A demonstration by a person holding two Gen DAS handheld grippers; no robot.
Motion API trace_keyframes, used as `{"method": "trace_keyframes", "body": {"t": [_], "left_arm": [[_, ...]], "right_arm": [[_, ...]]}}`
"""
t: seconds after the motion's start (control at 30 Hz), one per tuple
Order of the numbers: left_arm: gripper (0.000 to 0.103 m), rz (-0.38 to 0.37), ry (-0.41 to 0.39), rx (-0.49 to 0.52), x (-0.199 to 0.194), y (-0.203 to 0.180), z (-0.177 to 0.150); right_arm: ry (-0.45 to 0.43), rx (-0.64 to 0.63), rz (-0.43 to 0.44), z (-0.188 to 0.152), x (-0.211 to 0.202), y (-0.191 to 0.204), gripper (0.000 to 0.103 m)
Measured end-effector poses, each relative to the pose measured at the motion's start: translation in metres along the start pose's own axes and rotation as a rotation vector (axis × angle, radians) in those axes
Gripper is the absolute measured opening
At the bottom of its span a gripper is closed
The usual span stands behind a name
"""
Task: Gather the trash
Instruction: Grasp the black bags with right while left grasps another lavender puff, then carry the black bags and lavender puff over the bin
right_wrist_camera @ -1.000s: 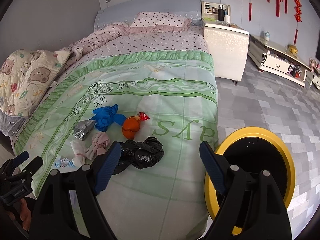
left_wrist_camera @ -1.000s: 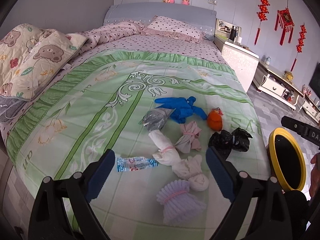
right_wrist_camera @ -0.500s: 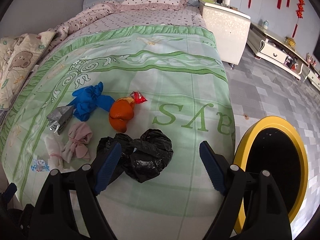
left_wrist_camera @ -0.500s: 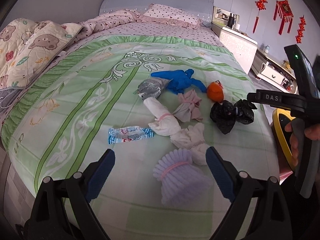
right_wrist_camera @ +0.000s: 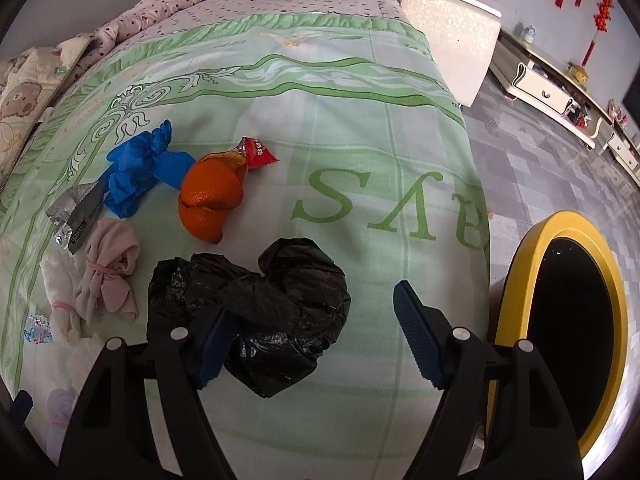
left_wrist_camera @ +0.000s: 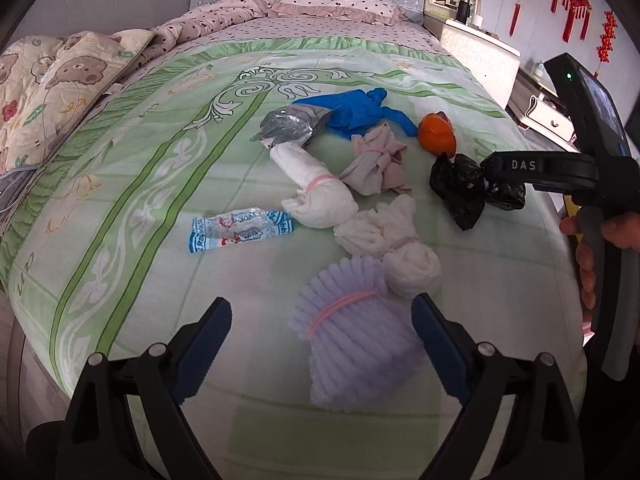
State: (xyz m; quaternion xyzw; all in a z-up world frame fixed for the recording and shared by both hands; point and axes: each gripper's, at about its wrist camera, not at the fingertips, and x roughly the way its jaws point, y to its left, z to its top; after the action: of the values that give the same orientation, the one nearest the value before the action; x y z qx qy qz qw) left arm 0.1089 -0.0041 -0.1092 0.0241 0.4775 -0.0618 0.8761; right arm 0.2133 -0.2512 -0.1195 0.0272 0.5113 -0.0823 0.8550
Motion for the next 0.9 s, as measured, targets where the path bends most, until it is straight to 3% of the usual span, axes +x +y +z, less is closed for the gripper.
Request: {"method": "trace_keyframes", "body": {"t": [0.1, 0.23, 0.53, 0.9], "left_arm": [[0.085, -0.009, 0.007, 0.034, 0.003, -0.009, -0.003], [0.072, -0.02, 0.016, 0.073, 0.008, -0.02, -0.004], [0.061, -0.024, 0.006, 0.067, 0.01, -0.02, -0.005], [0.056, -0.049, -0.024, 0.068, 0.002, -0.019, -0.004]], "right_arm": [[0.017, 0.003, 0.029, -0.005, 0.0, 0.002, 0.066], [0.003, -0.032, 0.035, -0.008, -0.005, 0.011, 0.054], [-0.003, -0.064, 0.086, -0.011, -0.008, 0.019, 0.036], [-0.022, -0.027, 0.133, -0.007, -0.018, 0.012, 0.027]]}}
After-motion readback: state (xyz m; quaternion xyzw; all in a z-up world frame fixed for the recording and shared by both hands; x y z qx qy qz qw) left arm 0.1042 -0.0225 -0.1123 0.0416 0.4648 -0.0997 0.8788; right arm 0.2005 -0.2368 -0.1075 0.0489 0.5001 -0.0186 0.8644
